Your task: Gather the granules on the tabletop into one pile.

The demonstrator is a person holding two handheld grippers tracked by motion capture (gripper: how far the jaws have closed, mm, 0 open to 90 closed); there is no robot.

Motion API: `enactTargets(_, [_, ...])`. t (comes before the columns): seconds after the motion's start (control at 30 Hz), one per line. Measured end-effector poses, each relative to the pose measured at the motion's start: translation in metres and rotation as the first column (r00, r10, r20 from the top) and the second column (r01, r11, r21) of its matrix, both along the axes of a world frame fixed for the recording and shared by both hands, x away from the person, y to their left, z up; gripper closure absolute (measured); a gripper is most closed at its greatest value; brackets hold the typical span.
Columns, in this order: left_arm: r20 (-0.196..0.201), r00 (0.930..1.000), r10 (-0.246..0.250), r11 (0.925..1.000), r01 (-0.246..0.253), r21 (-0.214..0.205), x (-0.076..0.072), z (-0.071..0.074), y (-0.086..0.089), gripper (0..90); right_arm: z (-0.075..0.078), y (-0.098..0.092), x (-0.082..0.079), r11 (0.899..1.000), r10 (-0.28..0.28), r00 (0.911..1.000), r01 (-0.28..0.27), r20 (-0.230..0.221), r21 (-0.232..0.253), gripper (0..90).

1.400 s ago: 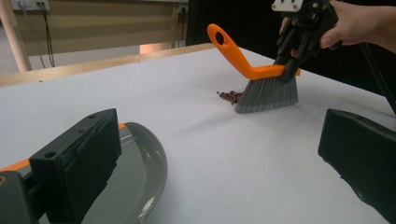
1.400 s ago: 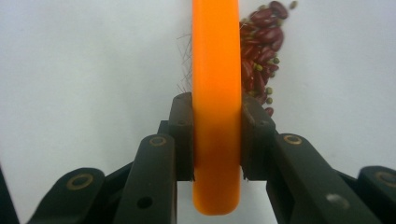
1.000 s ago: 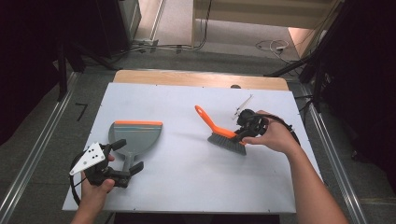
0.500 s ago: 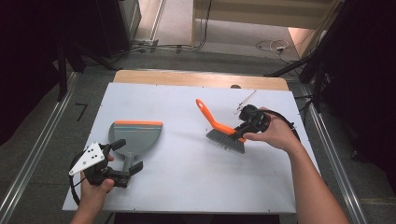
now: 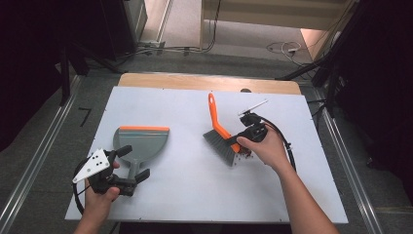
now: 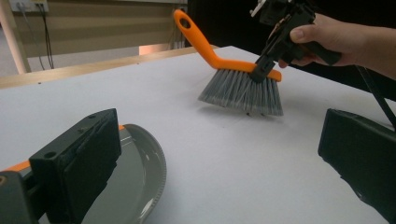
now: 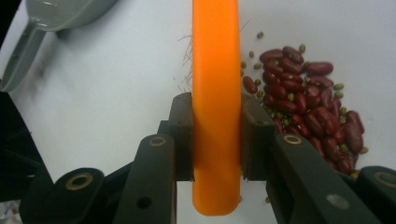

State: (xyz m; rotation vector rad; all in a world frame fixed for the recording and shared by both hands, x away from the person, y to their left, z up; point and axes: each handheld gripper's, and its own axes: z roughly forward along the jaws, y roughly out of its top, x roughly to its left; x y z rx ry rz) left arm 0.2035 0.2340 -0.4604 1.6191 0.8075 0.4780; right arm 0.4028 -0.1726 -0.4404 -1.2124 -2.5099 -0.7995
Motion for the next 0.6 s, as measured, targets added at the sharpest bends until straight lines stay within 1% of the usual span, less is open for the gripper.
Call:
enactTargets(0.03, [-0.001, 1.0000, 0.001, 1.0000, -0.001, -0.001, 0.000, 0.000, 0.000, 0.0, -0.003, -0.001, 0.001, 1.000, -0.009, 1.0000, 0.009, -0.002, -0.007, 68.4])
enactTargets(0.1, [0.000, 1.0000, 0.000, 1.0000, 0.000, -0.002, 0.000, 0.000, 0.001, 0.0, -0.007, -0.007, 0.004, 0.999, -0.051, 0.9986, 0.051, -0.014, -0.001, 68.4])
enactTargets(0.2, [0.002, 1.0000, 0.000, 1.0000, 0.000, -0.003, 0.000, 0.000, 0.001, 0.0, -0.008, -0.017, 0.008, 0.997, -0.075, 0.9968, 0.076, -0.028, 0.005, 68.5])
enactTargets(0.3, [-0.001, 1.0000, 0.001, 1.0000, -0.001, -0.003, 0.001, 0.000, 0.000, 0.0, -0.005, -0.024, 0.010, 0.995, -0.094, 0.9956, 0.094, 0.000, -0.017, 68.5])
enactTargets(0.33, [-0.001, 1.0000, 0.000, 1.0000, 0.000, -0.002, 0.001, 0.000, 0.000, 0.0, -0.003, -0.026, 0.010, 0.995, -0.097, 0.9952, 0.097, -0.001, -0.018, 68.4])
enactTargets(0.43, [0.000, 1.0000, -0.003, 1.0000, 0.003, -0.001, 0.001, 0.000, -0.001, 0.0, -0.001, -0.031, 0.012, 0.994, -0.104, 0.9944, 0.105, 0.019, -0.034, 68.4])
enactTargets(0.47, [-0.001, 1.0000, -0.004, 1.0000, 0.004, -0.002, 0.001, 0.000, -0.002, 0.0, 0.000, -0.032, 0.012, 0.994, -0.103, 0.9946, 0.103, 0.018, -0.031, 68.4])
enactTargets(0.5, [-0.001, 1.0000, -0.003, 1.0000, 0.003, -0.002, 0.001, 0.000, -0.002, 0.0, 0.002, -0.034, 0.012, 0.994, -0.100, 0.9946, 0.101, 0.026, -0.030, 68.5])
enactTargets(0.6, [-0.001, 1.0000, -0.001, 1.0000, 0.001, -0.001, 0.001, 0.000, -0.001, 0.0, 0.007, -0.038, 0.011, 0.995, -0.100, 0.9945, 0.100, 0.032, -0.008, 68.4])
